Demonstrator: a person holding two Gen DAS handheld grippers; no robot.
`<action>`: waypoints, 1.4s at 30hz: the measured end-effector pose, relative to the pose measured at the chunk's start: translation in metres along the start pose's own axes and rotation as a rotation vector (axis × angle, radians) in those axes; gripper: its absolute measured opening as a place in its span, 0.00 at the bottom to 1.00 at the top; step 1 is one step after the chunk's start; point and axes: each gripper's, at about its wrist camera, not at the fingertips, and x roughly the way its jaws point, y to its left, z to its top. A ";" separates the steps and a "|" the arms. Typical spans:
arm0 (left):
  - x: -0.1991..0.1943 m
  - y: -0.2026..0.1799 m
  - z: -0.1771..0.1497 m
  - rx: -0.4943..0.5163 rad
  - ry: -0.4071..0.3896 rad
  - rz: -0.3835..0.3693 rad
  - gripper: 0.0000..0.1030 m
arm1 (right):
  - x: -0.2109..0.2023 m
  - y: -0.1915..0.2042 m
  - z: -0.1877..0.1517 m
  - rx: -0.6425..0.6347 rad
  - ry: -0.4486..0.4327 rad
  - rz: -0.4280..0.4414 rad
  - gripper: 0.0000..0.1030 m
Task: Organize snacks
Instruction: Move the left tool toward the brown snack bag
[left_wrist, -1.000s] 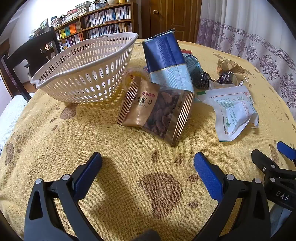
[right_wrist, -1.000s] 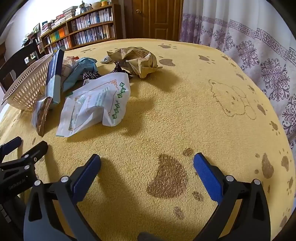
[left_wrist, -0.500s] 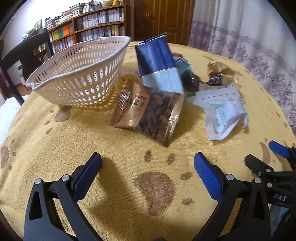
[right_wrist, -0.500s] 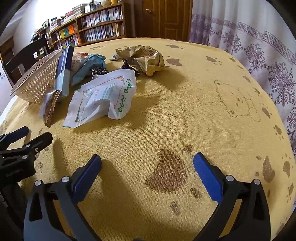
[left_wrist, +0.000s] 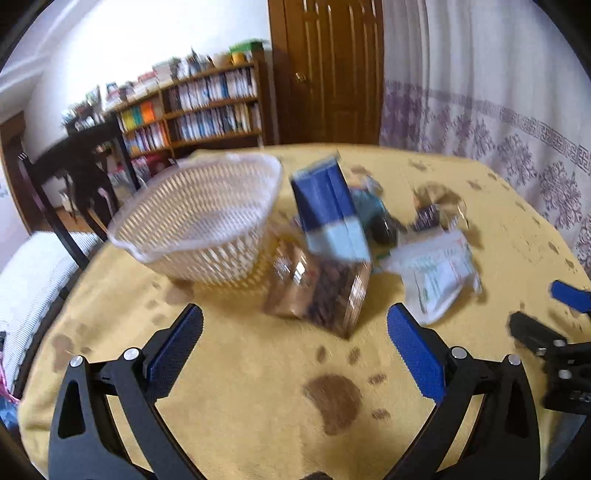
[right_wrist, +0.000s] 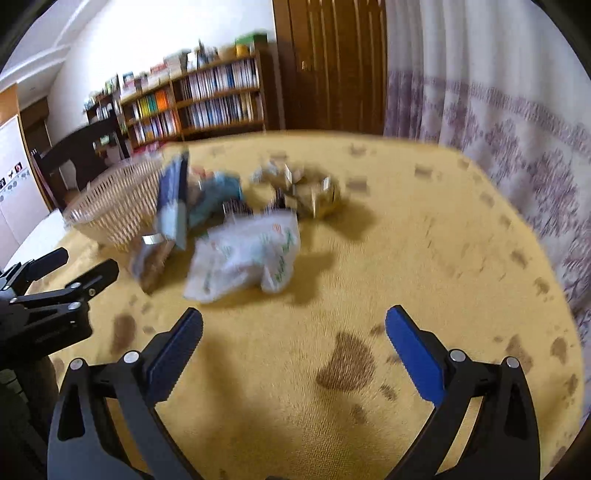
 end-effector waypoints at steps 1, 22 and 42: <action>-0.006 0.002 0.003 0.002 -0.028 0.014 0.98 | -0.011 0.002 0.003 -0.008 -0.045 -0.008 0.95; -0.047 0.006 0.017 0.035 -0.202 0.073 0.98 | -0.058 0.008 0.013 0.010 -0.221 -0.057 0.95; -0.020 0.071 0.034 -0.225 -0.029 -0.208 0.98 | -0.056 0.008 0.014 0.002 -0.206 -0.051 0.95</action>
